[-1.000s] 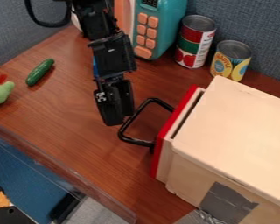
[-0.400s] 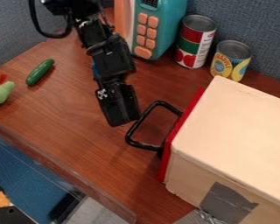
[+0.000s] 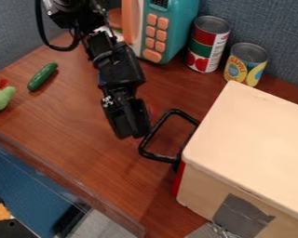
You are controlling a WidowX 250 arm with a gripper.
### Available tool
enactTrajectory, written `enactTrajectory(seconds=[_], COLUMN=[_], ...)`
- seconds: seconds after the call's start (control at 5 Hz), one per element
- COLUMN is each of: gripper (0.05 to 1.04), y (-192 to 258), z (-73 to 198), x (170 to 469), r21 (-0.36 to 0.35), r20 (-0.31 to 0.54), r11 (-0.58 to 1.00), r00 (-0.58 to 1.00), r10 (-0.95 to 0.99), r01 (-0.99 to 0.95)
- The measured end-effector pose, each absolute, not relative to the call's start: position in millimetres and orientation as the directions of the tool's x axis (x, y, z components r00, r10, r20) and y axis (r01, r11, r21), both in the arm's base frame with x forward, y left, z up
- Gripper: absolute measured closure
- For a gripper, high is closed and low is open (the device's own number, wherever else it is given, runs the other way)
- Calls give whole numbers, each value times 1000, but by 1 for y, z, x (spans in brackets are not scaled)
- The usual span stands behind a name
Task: Close the drawer
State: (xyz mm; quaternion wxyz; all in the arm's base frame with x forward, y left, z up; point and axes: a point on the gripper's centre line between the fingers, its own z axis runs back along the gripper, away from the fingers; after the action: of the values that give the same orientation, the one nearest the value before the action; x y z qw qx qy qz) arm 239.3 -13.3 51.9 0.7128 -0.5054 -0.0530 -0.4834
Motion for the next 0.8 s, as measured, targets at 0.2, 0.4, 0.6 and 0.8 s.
enactTrajectory(seconds=[0.2,0.4,0.6,0.8], gripper=[83,83,83,83], y=[-13,-11,34,89], z=[53,52,52,57], x=[237,240,276,275], r21=[-692,-689,-610,-468], r20=[560,547,412,258], r11=[1,20,281,611], r00=[537,539,599,760], r10=[-631,-641,-686,-596], r01=[722,725,741,638])
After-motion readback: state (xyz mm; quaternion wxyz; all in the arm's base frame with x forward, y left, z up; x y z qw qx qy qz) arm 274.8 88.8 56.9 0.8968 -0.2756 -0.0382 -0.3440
